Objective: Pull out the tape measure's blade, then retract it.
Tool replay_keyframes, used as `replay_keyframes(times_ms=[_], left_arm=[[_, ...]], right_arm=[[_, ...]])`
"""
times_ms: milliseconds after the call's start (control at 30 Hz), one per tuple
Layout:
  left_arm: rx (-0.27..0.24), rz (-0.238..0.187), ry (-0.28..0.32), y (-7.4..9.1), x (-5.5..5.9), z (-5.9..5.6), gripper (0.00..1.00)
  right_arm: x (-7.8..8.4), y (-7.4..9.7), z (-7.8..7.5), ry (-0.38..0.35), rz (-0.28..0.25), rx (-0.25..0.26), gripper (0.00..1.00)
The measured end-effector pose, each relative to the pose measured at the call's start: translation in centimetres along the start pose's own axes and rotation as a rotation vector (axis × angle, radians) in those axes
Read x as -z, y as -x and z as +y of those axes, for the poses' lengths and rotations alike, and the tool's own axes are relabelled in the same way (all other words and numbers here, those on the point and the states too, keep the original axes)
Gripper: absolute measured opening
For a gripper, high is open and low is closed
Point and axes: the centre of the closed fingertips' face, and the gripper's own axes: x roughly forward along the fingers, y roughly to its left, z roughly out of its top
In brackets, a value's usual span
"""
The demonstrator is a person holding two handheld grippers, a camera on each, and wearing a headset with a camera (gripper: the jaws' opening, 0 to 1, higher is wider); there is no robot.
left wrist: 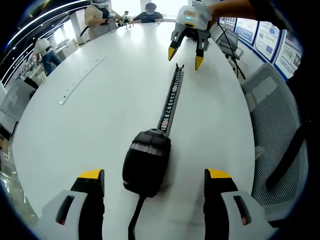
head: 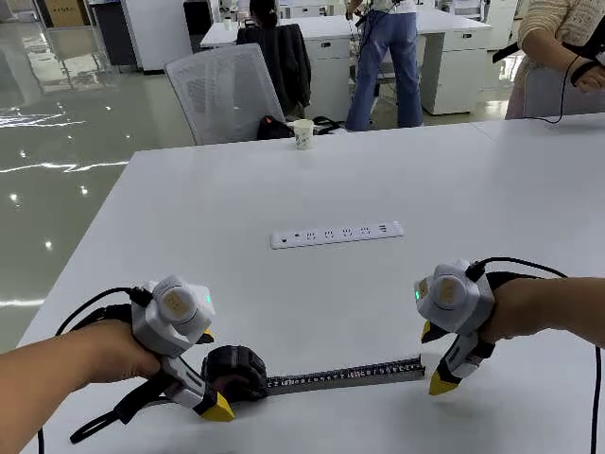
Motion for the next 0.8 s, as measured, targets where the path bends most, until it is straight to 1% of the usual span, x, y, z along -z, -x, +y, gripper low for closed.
replay_keyframes(times_ms=[100,133,200,267,333,367,467,533,600,633,700,767,800], left_arm=[[0.009,0.003,0.039,-0.1,0.3,-0.2,0.85],[0.008,0.004,0.047,-0.1,0.5,-0.3,0.87],[0.015,-0.004,0.059,0.0,0.5,-0.6,0.91],[0.029,-0.008,0.06,-0.1,0.6,-1.0,0.98],[0.038,-0.01,0.064,-0.1,0.6,-1.2,0.99],[0.042,-0.011,0.072,0.0,0.7,-1.3,0.99],[0.038,-0.014,0.091,0.0,1.0,-1.2,0.99],[0.039,-0.02,0.103,0.1,1.1,-1.3,0.99],[0.032,-0.027,0.115,0.3,1.2,-1.1,0.99],[0.024,-0.036,0.132,0.5,1.1,-0.9,0.99],[0.01,-0.052,0.15,0.7,1.1,-0.7,0.99],[-0.017,-0.062,0.15,0.8,1.3,-0.3,0.99],[-0.037,-0.066,0.142,1.0,1.4,0.0,0.99]], right_arm=[[0.0,-0.1,0.3,-0.03,-0.022,-0.004,0.56],[0.2,-0.1,0.4,-0.049,-0.019,-0.003,0.58],[0.4,-0.2,0.7,-0.089,-0.027,-0.01,0.62],[0.5,-0.1,0.7,-0.112,-0.033,-0.006,0.66],[0.6,0.0,0.7,-0.125,-0.045,-0.002,0.67],[0.7,0.1,0.8,-0.146,-0.054,-0.004,0.68],[0.8,0.1,1.0,-0.184,-0.07,-0.006,0.73],[0.9,0.1,1.3,-0.188,-0.072,-0.007,0.75],[0.8,0.2,1.2,-0.208,-0.087,0.002,0.78],[0.6,0.2,1.4,-0.236,-0.108,-0.004,0.8],[0.7,0.3,1.4,-0.258,-0.124,0.006,0.84],[0.7,0.3,1.3,-0.265,-0.141,0.02,0.93],[0.8,0.4,1.0,-0.275,-0.151,0.04,0.96]])
